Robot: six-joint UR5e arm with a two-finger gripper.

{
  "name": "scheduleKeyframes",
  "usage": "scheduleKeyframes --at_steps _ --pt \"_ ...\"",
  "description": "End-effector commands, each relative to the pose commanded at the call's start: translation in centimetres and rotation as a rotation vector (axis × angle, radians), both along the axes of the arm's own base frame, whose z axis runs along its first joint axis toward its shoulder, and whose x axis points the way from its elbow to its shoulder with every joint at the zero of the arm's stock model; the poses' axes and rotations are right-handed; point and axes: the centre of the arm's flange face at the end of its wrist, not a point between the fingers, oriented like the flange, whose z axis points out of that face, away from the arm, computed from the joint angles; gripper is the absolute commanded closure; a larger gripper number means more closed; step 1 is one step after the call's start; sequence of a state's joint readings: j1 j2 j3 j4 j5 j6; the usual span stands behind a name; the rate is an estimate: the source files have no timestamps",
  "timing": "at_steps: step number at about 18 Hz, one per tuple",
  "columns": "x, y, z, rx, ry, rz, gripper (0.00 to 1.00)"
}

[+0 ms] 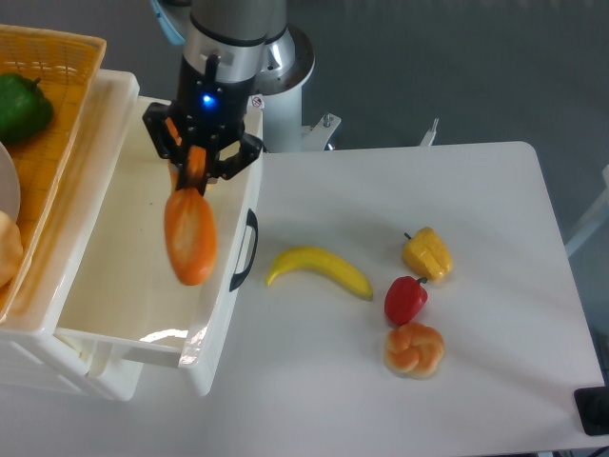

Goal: Place the long bread in the upper white drawer

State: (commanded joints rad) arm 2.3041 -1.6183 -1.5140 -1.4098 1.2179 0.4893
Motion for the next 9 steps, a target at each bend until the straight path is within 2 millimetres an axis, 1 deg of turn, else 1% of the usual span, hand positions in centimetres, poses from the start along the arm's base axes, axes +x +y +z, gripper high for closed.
scheduleKeyframes --at_steps 2,6,7,8,9 --pt "0.26 0.82 -0.44 0.005 0.014 -0.013 0.56" --pt "0.06 1.22 -1.03 -0.002 0.017 -0.019 0.54" --pt "0.05 1.23 -1.02 0.0 0.019 -0.02 0.5" --pt "0.03 1.26 -0.85 0.003 0.022 -0.022 0.42" --pt "-0.14 1.32 -0.68 0.01 0.029 -0.02 0.4"
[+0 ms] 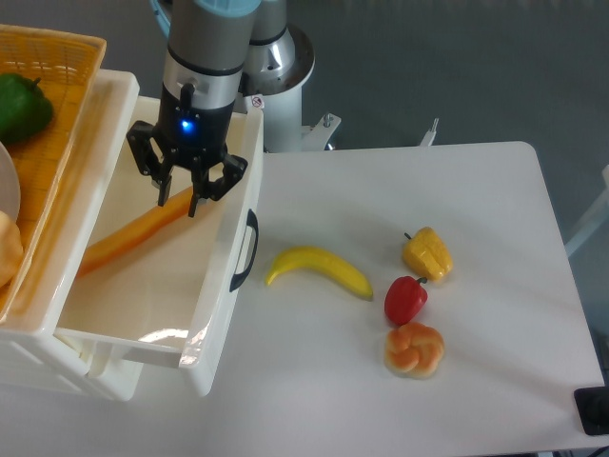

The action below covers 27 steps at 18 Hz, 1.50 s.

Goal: Place the long bread in the upper white drawer

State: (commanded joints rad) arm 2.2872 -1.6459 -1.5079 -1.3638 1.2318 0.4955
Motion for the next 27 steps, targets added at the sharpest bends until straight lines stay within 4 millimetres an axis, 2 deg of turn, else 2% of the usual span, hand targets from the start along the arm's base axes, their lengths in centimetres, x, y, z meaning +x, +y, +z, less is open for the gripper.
scheduleKeyframes --at_steps 2,3,4,8,10,13,15,17,21,24,27 --pt "-0.5 0.0 0.6 0.024 0.022 0.005 0.39" --pt "-1.2 -0.2 1.2 0.041 0.037 0.018 0.33" --pt "-2.6 -0.7 1.6 0.059 0.054 0.043 0.21" --pt "-6.5 -2.5 2.7 0.093 0.096 0.099 0.19" --pt "-8.0 -3.2 2.6 0.091 0.105 0.106 0.01" --pt "-11.5 -4.3 1.0 0.074 0.112 0.109 0.0" --pt "-12.8 -4.7 0.3 0.072 0.134 0.062 0.0" --pt "-14.4 -4.8 -1.3 0.056 0.15 -0.003 0.0" --pt "-16.6 -6.0 -3.5 -0.12 0.266 -0.062 0.0" --pt "-18.1 -6.3 -5.6 -0.217 0.313 -0.146 0.0" --pt "-19.5 -6.2 -8.1 -0.294 0.33 -0.156 0.0"
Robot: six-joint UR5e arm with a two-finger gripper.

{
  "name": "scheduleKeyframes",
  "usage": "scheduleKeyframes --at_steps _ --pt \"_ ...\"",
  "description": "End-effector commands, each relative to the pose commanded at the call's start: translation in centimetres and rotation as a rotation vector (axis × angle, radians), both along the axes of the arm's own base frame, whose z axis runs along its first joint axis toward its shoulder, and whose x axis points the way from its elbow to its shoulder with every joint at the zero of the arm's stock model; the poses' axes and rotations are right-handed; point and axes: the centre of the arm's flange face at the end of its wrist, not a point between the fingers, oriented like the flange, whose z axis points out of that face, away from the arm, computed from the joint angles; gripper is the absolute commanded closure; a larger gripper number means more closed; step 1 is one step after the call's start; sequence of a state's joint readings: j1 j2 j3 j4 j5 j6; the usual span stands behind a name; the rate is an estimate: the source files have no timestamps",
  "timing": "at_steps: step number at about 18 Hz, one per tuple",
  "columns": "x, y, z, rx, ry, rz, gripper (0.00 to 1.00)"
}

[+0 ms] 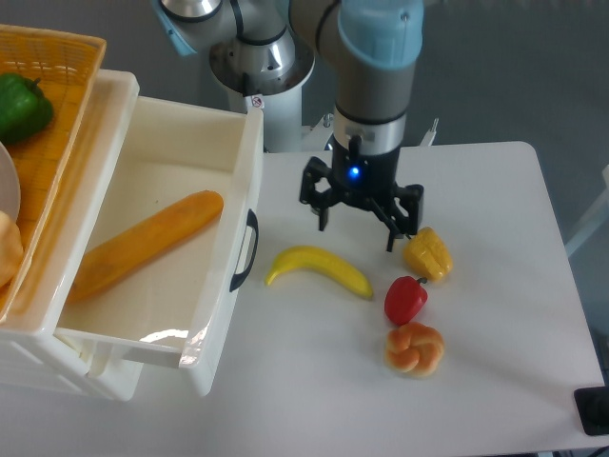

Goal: Place the long bread in the upper white drawer

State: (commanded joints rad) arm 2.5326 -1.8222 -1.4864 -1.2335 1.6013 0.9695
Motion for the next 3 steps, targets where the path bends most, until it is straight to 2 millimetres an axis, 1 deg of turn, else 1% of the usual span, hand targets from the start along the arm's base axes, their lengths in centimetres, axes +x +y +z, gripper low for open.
scheduleKeyframes --at_steps 3 --pt "-0.9 0.5 -1.8 -0.011 0.008 0.002 0.0"
